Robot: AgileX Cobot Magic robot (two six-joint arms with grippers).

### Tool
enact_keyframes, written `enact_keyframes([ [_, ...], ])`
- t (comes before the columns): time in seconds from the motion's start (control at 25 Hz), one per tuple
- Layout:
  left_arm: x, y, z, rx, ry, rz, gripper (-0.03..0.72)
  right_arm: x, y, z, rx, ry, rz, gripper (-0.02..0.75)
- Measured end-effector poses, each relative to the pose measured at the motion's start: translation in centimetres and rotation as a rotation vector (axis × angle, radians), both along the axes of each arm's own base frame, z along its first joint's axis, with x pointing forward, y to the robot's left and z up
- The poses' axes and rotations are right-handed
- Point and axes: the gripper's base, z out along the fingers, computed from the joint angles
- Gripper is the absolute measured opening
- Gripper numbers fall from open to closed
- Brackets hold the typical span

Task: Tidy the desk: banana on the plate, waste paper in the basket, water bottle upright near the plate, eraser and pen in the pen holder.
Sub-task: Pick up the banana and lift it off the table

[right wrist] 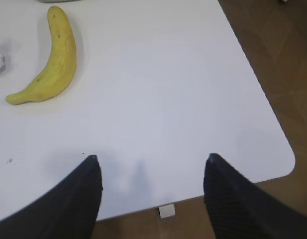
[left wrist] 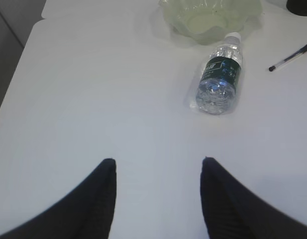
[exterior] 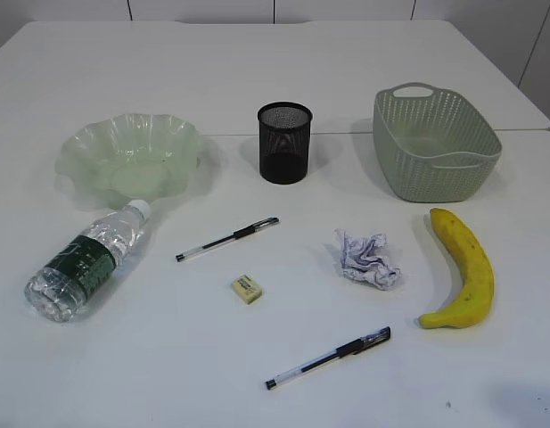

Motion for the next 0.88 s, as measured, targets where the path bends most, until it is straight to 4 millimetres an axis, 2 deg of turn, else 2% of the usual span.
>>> enact_keyframes([
  [0.24,0.0,0.0,0.0,0.0,0.005,0.0,0.384,4.9,0.0,4.8,-0.021,-0.038,0.019,0.482],
  [0.36,0.0,0.0,0.0,0.0,0.009,0.0,0.384,7.1,0.1,6.1,-0.008,-0.01,0.025,0.482],
  [0.64,0.7,0.0,0.2,-0.003,0.071,0.0,0.384,13.0,0.9,6.7,0.103,0.099,0.046,0.482],
  [0.88,1.9,0.2,1.4,0.009,0.135,0.009,0.384,17.3,1.1,6.0,0.122,0.189,0.044,0.482],
])
